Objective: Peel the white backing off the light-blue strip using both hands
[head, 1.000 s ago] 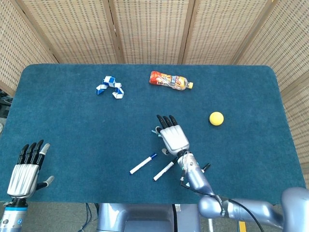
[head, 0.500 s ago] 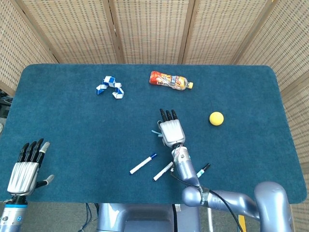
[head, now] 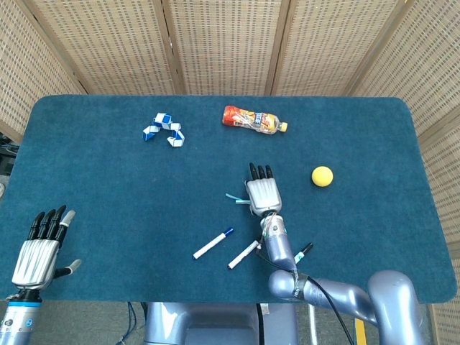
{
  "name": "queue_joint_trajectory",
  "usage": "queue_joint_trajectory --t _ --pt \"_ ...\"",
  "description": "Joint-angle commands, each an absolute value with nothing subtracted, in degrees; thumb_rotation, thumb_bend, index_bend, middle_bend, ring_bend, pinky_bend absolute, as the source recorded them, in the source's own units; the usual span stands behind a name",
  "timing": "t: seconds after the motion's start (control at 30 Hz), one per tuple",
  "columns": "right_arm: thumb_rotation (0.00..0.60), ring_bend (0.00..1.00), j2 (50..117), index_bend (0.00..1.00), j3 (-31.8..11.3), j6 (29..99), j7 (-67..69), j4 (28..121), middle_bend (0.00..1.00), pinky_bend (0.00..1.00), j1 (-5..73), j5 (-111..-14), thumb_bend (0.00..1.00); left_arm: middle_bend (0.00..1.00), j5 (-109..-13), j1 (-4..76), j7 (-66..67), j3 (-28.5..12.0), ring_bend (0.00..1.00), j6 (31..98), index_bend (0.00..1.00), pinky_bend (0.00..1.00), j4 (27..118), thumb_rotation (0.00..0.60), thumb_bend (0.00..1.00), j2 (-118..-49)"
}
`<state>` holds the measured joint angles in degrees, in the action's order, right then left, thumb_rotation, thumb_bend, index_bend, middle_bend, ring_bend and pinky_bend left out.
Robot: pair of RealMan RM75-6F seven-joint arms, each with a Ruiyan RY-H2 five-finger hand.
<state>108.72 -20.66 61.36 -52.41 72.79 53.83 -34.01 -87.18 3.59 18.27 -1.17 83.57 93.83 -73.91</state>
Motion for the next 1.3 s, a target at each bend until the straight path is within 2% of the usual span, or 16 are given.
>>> queue_joint_trajectory --t 0.03,0.4,1.07,1.3 --pt "0.600 0.00 108.8 0.44 -20.3 61.4 -52.4 72.8 0.00 0.00 54.0 -34.1 0.31 0.00 -87.0 3.7 18.4 -1.1 0.00 83.4 0.00 0.00 93.8 0.600 0.00 -74.0" --pt "0.600 0.00 109.7 0.48 -19.0 61.4 -50.8 70.7 0.00 0.00 54.1 -35.4 0.31 0.00 -87.0 3.8 18.4 -0.8 0.00 83.6 0.00 0.00 93.8 0.600 0.00 -74.0" --pt "0.600 0.00 110.8 0.50 -18.0 59.6 -49.0 67.2 0.00 0.00 54.1 -36.2 0.45 0.00 -86.9 4.0 18.1 -0.5 0.00 83.7 0.00 0.00 93.8 0.600 0.00 -73.9" --pt "0.600 0.00 110.8 0.59 -17.9 59.4 -49.0 67.0 0.00 0.00 54.2 -36.2 0.49 0.00 -87.0 4.0 18.0 -0.3 0.00 83.8 0.00 0.00 93.9 0.600 0.00 -73.8"
